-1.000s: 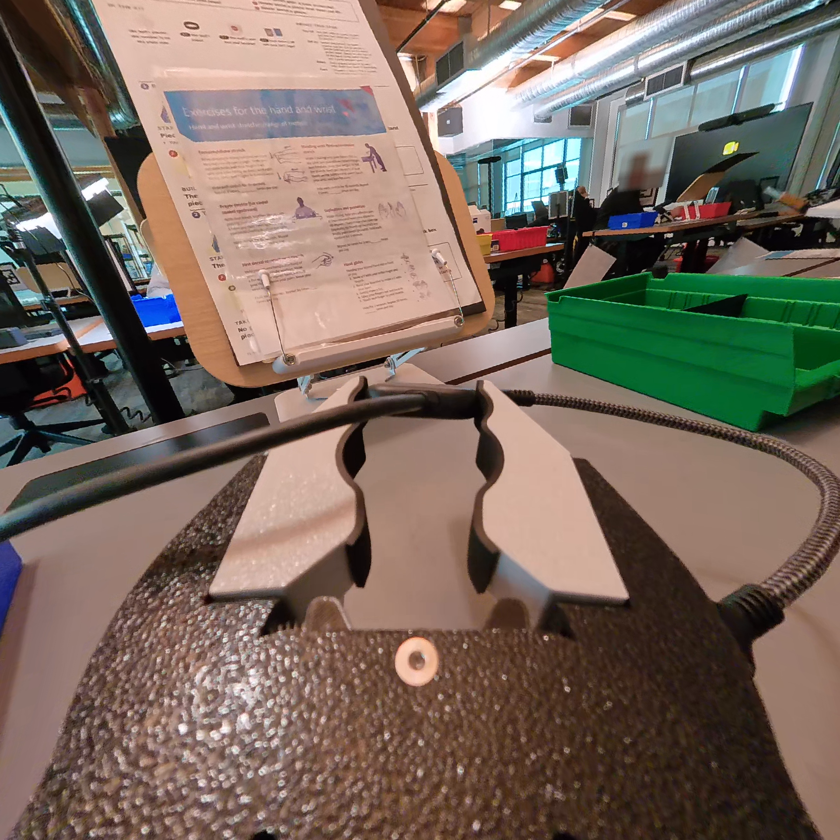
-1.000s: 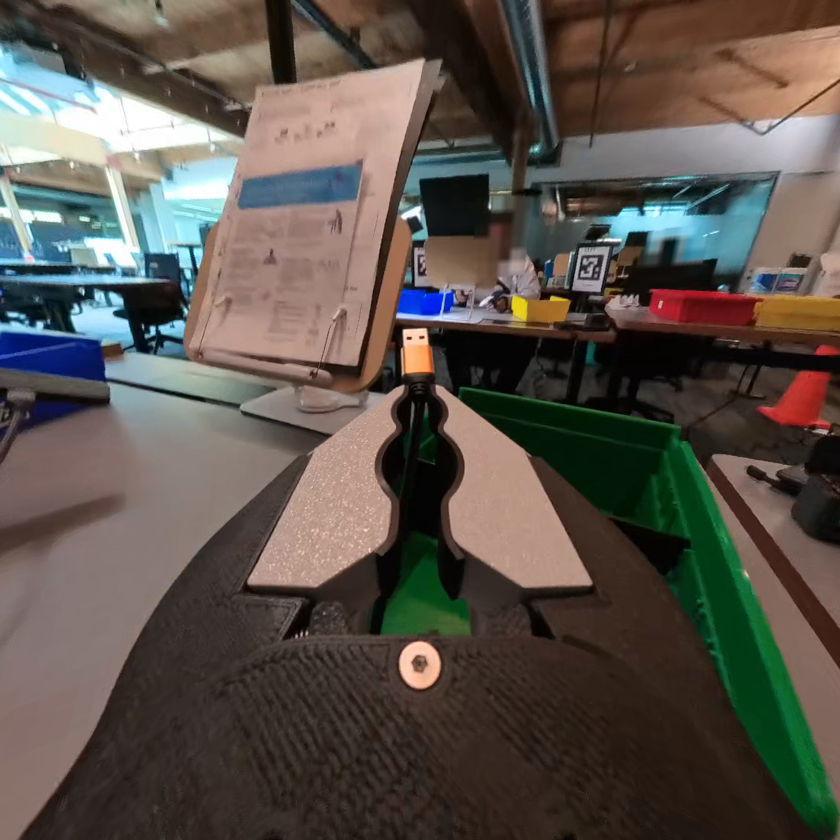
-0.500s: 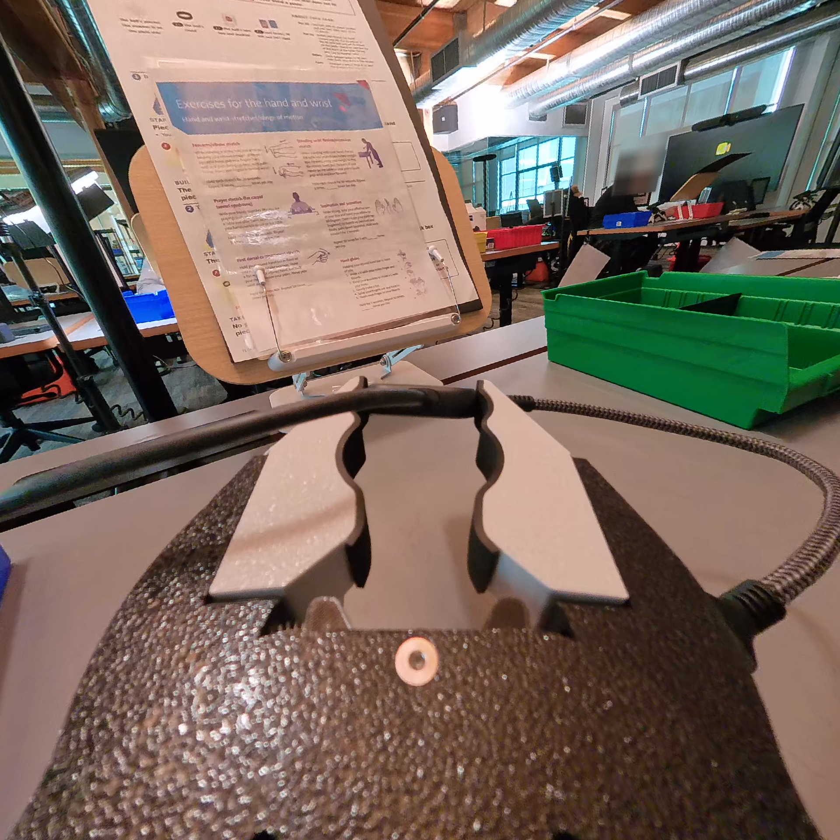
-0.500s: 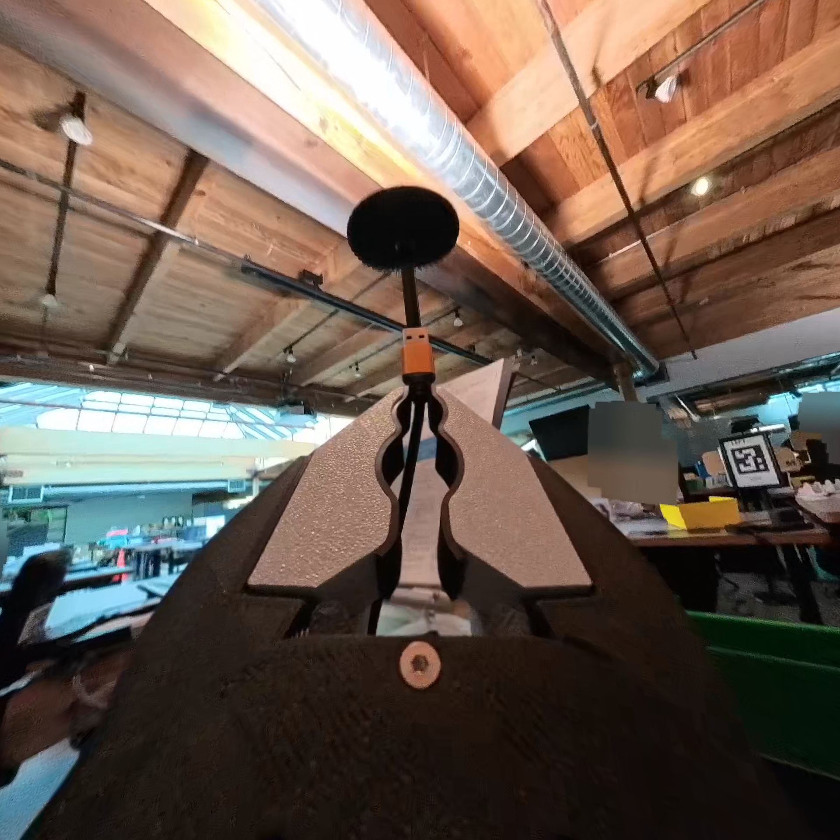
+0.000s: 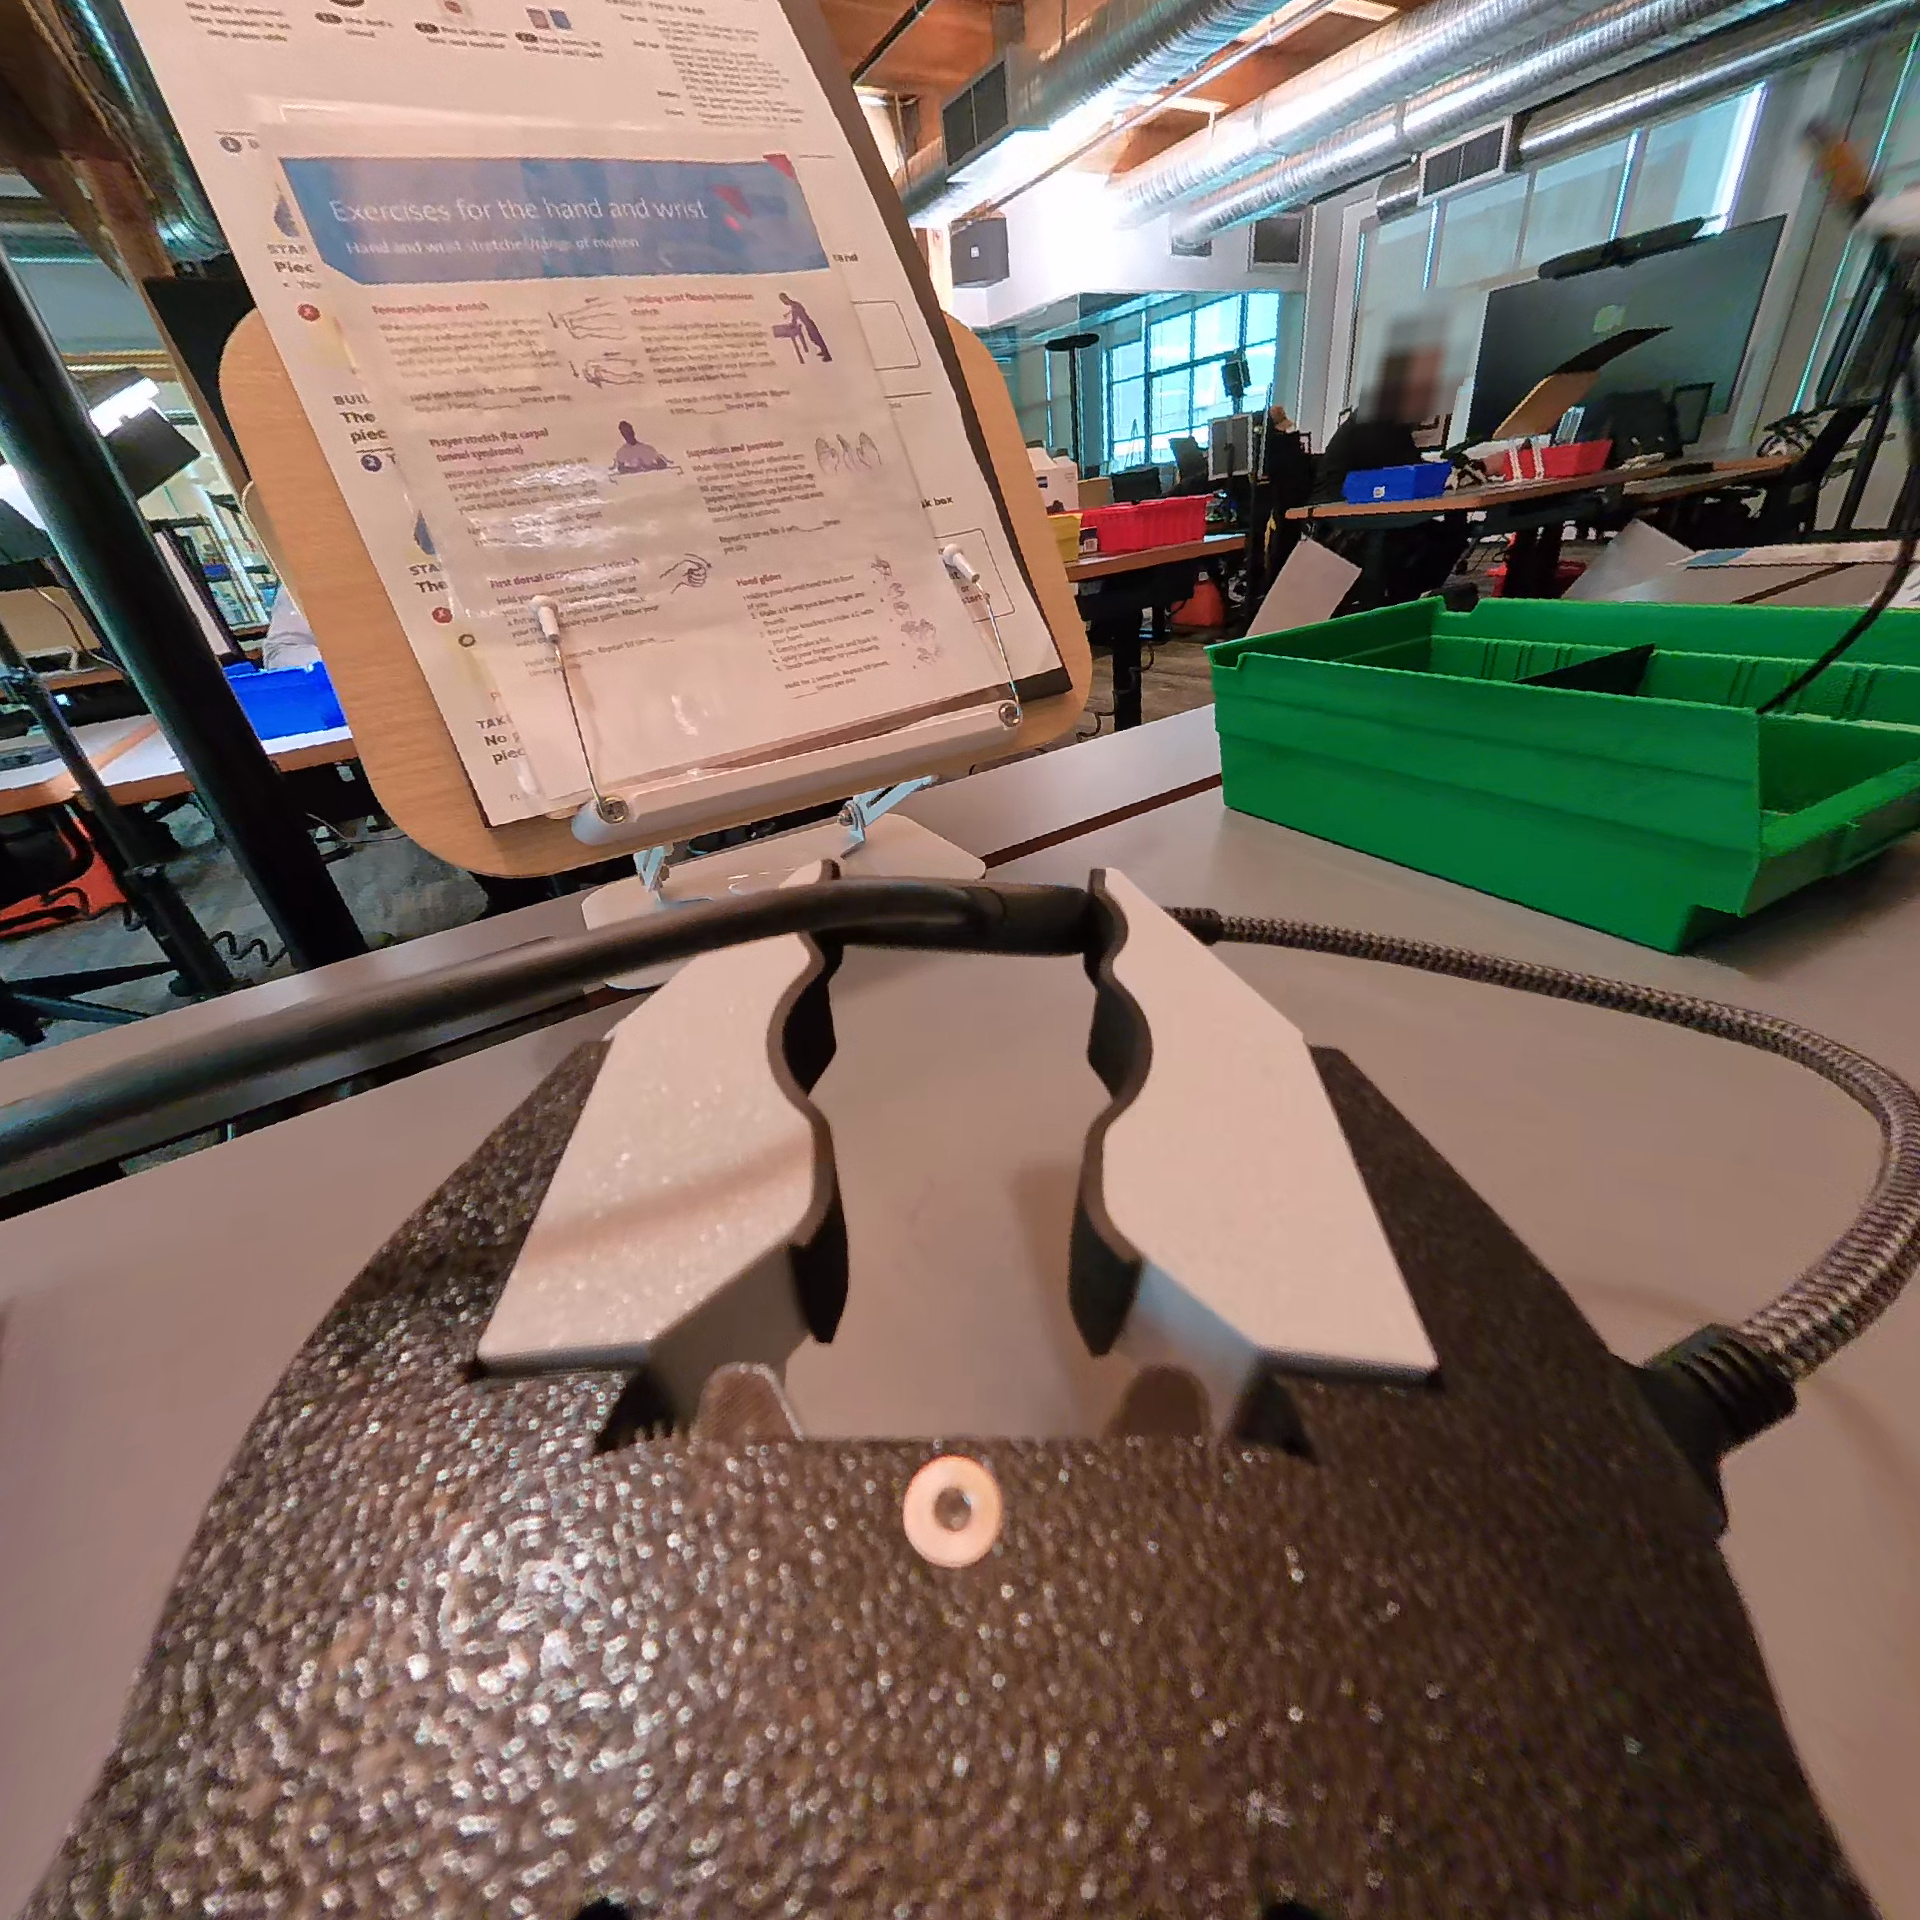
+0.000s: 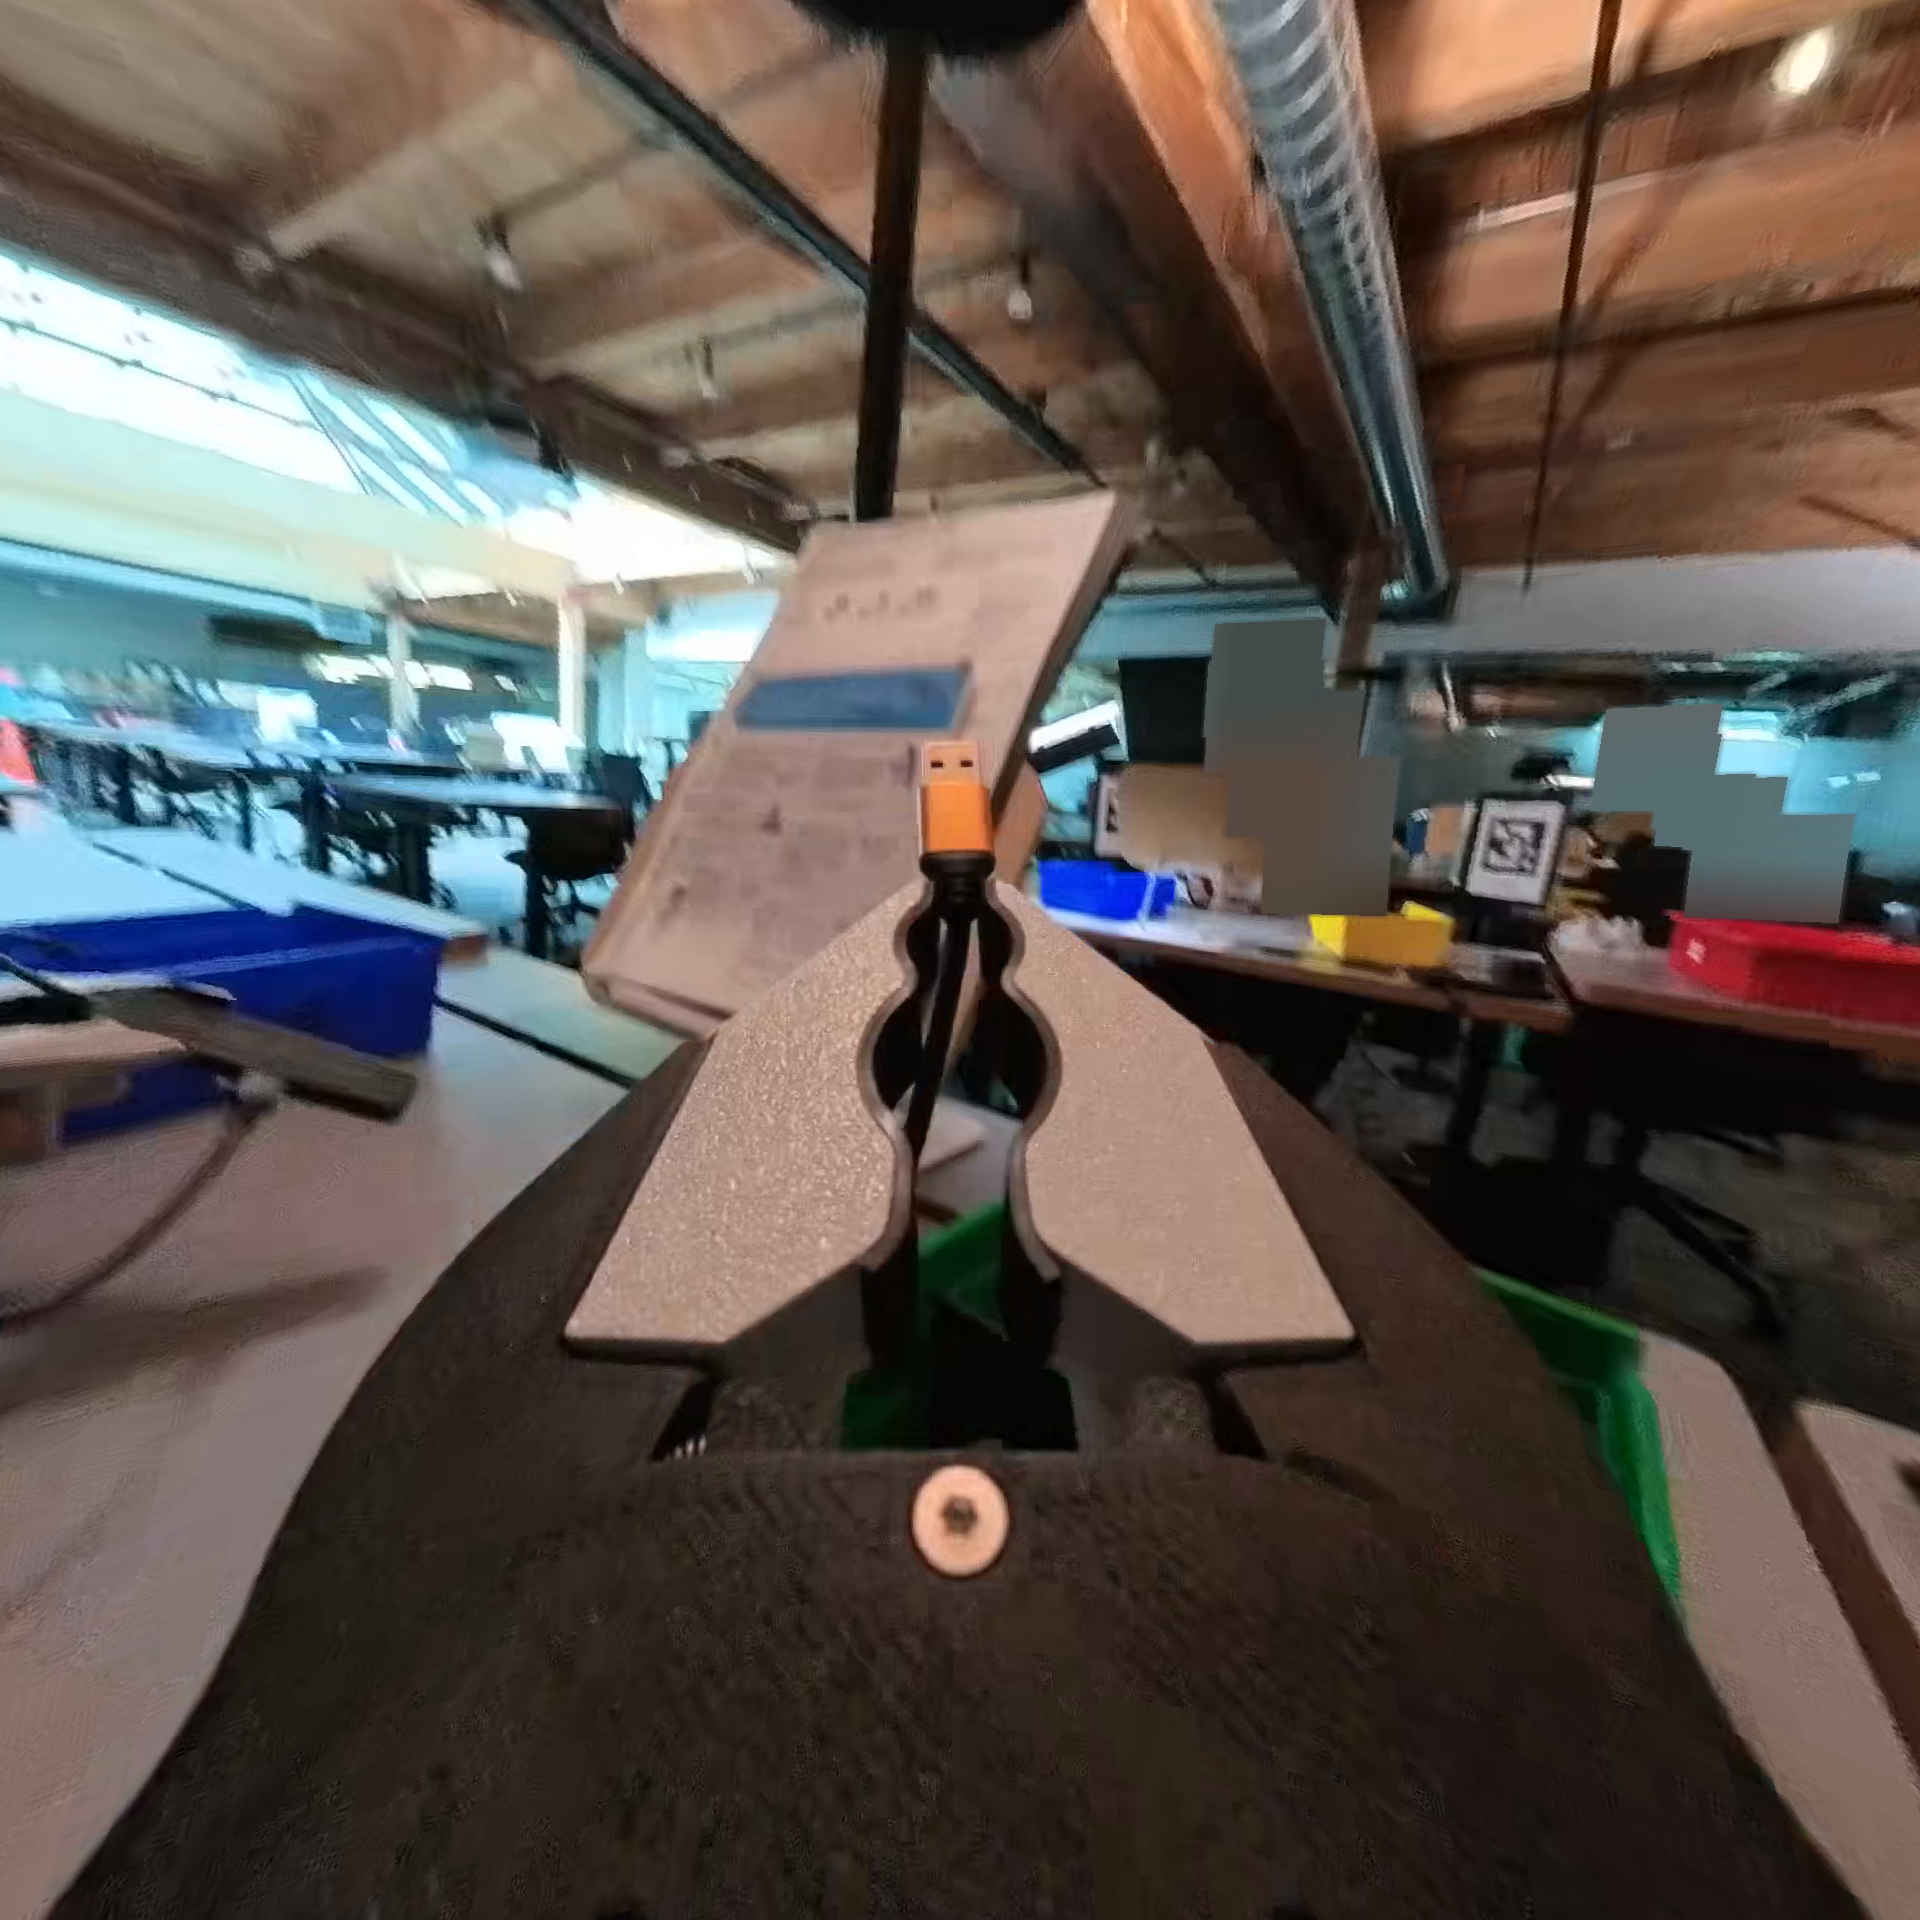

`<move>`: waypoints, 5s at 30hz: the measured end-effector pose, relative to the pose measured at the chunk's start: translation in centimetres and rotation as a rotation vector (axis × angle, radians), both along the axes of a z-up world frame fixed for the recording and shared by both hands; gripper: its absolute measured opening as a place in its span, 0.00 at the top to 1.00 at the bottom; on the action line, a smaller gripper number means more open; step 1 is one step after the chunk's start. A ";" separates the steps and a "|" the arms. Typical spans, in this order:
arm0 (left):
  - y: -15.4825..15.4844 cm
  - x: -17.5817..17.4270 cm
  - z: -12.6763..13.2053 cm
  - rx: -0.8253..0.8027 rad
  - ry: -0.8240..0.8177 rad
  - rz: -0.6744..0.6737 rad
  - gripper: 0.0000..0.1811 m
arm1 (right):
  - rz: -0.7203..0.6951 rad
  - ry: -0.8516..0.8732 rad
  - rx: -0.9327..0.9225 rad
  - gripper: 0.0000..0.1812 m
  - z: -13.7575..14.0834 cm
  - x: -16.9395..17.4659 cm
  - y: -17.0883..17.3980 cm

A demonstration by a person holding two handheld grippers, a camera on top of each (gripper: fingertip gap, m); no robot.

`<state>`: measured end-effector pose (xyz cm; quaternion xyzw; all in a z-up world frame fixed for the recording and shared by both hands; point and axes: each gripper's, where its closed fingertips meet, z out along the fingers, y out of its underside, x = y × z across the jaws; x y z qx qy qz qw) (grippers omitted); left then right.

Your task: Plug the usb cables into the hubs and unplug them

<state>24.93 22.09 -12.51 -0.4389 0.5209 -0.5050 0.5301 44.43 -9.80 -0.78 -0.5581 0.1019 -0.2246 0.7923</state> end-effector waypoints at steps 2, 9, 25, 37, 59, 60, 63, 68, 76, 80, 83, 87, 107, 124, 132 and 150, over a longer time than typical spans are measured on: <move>0.0 0.0 -0.1 -0.003 0.004 -0.003 0.75 | -0.101 0.054 -0.206 0.97 -3.8 1.2 0.5; -0.7 0.3 -0.4 -0.012 0.019 -0.026 0.75 | -0.188 0.245 -0.894 0.97 -14.5 0.8 0.5; -2.3 0.1 0.2 0.025 -0.004 -0.091 0.75 | 0.344 0.240 -0.275 0.72 -5.9 -11.8 15.3; -6.9 -2.6 3.8 0.089 -0.193 -0.345 0.75 | 1.007 1.110 0.050 0.64 -11.2 -18.1 23.7; -7.5 -0.8 -0.5 0.415 0.003 -0.237 0.75 | 1.073 1.148 0.025 0.89 -11.8 -19.3 24.0; -7.3 -0.7 -0.4 0.411 0.008 -0.212 0.75 | 1.037 1.093 0.005 0.82 -11.8 -19.3 24.1; -6.1 -0.4 0.1 0.325 0.020 -0.148 0.75 | 0.906 0.846 -0.115 0.72 -12.0 -19.6 24.7; -2.7 -0.4 0.5 0.208 0.021 -0.033 0.75 | 0.566 0.322 -0.318 0.60 -12.2 -19.0 24.9; -2.8 -0.5 1.1 0.097 -0.023 -0.058 0.75 | 0.429 0.117 -0.298 0.81 -11.2 -19.5 25.4; -3.3 -0.3 0.8 0.091 -0.019 -0.072 0.75 | 0.429 0.081 -0.282 0.83 -11.1 -19.6 25.3; -3.5 -0.3 0.7 0.090 -0.021 -0.075 0.75 | 0.424 0.091 -0.263 0.87 -11.0 -19.7 25.3; -3.7 -0.3 1.0 0.094 -0.033 -0.078 0.75 | 0.423 0.128 -0.278 0.92 -11.4 -19.4 25.5; -3.9 -0.9 2.6 0.176 -0.071 -0.029 0.75 | 0.385 0.049 -0.347 0.92 -9.7 -19.9 25.3; 1.6 -2.0 3.6 0.219 -0.111 0.133 0.75 | 0.016 -0.149 -0.190 0.92 -0.8 -12.0 13.9; 0.4 -1.5 3.1 0.189 -0.086 0.068 0.75 | -0.526 -0.375 -0.421 0.92 4.0 -0.3 -0.3; 0.3 -1.1 2.1 0.154 -0.063 0.035 0.75 | -0.285 0.042 -1.024 0.92 -15.5 5.5 -0.4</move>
